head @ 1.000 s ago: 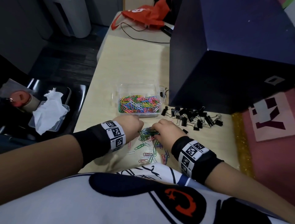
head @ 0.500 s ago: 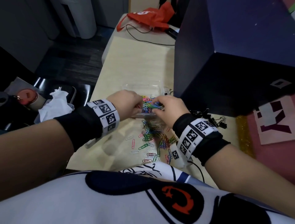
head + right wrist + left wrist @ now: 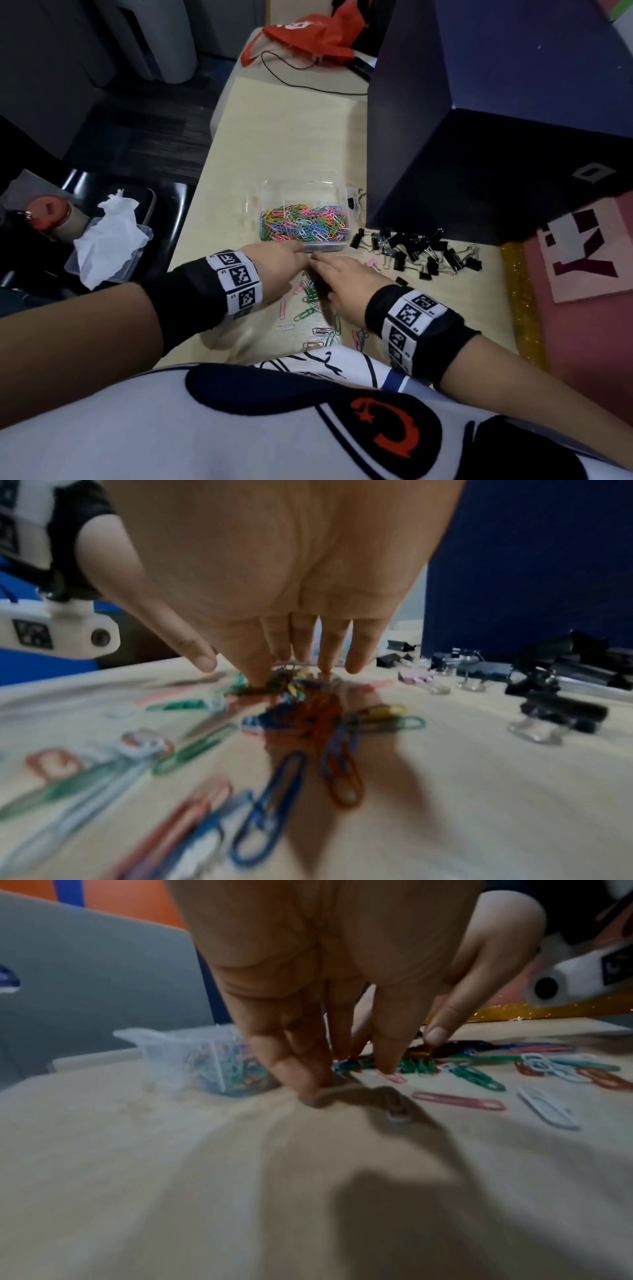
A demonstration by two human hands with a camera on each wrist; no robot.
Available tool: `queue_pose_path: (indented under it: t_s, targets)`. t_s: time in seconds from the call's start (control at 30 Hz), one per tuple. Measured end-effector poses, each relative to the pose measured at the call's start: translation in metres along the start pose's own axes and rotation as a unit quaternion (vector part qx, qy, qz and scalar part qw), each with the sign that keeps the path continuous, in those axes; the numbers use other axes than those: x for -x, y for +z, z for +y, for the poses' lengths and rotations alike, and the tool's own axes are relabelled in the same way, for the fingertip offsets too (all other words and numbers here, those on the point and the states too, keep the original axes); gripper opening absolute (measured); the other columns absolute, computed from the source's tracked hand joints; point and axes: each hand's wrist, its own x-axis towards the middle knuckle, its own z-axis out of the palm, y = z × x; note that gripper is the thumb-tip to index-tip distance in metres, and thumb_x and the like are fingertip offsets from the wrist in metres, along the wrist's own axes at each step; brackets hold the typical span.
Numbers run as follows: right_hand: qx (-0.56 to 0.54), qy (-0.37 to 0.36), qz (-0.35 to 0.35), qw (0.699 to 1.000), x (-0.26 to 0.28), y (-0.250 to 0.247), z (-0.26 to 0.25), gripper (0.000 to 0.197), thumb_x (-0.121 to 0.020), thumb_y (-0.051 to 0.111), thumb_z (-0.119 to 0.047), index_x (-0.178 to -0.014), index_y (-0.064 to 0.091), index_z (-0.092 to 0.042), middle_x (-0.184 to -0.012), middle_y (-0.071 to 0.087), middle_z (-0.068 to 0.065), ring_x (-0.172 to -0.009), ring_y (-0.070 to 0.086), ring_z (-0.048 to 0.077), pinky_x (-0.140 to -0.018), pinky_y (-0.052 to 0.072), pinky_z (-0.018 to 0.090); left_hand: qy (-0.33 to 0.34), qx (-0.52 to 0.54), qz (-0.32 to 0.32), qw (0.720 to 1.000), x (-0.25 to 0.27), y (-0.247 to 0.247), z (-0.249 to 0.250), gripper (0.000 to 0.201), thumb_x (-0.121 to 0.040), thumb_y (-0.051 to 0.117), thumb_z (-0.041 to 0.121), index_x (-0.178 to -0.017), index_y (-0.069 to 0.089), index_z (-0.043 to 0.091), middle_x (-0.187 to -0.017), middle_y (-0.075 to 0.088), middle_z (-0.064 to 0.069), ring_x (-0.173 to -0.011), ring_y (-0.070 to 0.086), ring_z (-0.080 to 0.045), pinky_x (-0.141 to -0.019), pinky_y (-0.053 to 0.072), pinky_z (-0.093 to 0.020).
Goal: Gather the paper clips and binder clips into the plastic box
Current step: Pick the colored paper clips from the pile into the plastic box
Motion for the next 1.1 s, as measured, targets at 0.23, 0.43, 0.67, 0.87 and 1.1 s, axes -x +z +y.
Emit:
queue_pose_path:
  t_s: [0.23, 0.43, 0.67, 0.87, 1.1]
  targets:
    - [0.032, -0.031, 0.032, 0.999, 0.019, 0.006, 0.023, 0.052, -0.089, 0.046, -0.014, -0.138, 0.042, -0.03, -0.142, 0.039, -0.009, -0.128, 0.034, 0.019, -0.108, 0.032, 0.036, 0.069, -0.035, 0.006, 0.997, -0.001, 0.014, 0.002, 0.043, -0.09, 0.05, 0.034, -0.131, 0.046, 0.026, -0.126, 0.044, -0.003, -0.115, 0.047, -0.026, -0.097, 0.042, -0.037]
    - [0.007, 0.011, 0.018, 1.0, 0.036, 0.0, 0.035, 0.093, -0.068, 0.073, -0.053, -0.143, 0.021, -0.038, -0.141, 0.026, -0.007, -0.129, 0.032, 0.02, -0.105, 0.039, 0.042, 0.102, -0.056, -0.066, 0.991, 0.001, 0.011, 0.004, 0.089, -0.065, 0.069, 0.064, -0.139, 0.033, 0.029, -0.128, 0.036, 0.0, -0.115, 0.04, -0.022, -0.099, 0.042, -0.039]
    - [-0.022, 0.026, 0.002, 0.999, 0.031, 0.013, 0.025, 0.072, -0.077, 0.073, -0.044, -0.138, 0.036, -0.035, -0.13, 0.029, 0.0, -0.111, 0.049, 0.023, -0.094, 0.047, 0.033, 0.076, -0.047, -0.08, 0.993, -0.003, 0.018, 0.021, 0.076, -0.073, 0.072, 0.048, -0.134, 0.036, 0.021, -0.123, 0.04, -0.004, -0.108, 0.049, -0.025, -0.091, 0.047, -0.042]
    - [-0.078, 0.056, 0.041, 0.994, 0.027, 0.014, 0.02, 0.033, -0.088, 0.064, -0.024, -0.12, 0.057, -0.026, -0.121, 0.041, 0.001, -0.102, 0.055, 0.023, -0.09, 0.048, 0.034, 0.052, -0.024, -0.049, 0.997, -0.007, 0.013, 0.029, 0.029, -0.092, 0.051, 0.023, -0.119, 0.052, 0.014, -0.113, 0.053, -0.008, -0.098, 0.058, -0.029, -0.079, 0.05, -0.037]
    - [-0.12, 0.097, 0.075, 0.985, 0.022, 0.003, 0.015, 0.018, -0.087, 0.064, -0.02, -0.105, 0.065, -0.023, -0.111, 0.051, 0.002, -0.102, 0.056, 0.02, -0.092, 0.044, 0.028, 0.034, -0.003, -0.045, 0.998, -0.009, 0.011, 0.023, 0.017, -0.09, 0.049, 0.017, -0.105, 0.057, 0.019, -0.106, 0.057, -0.006, -0.097, 0.057, -0.028, -0.079, 0.048, -0.035]
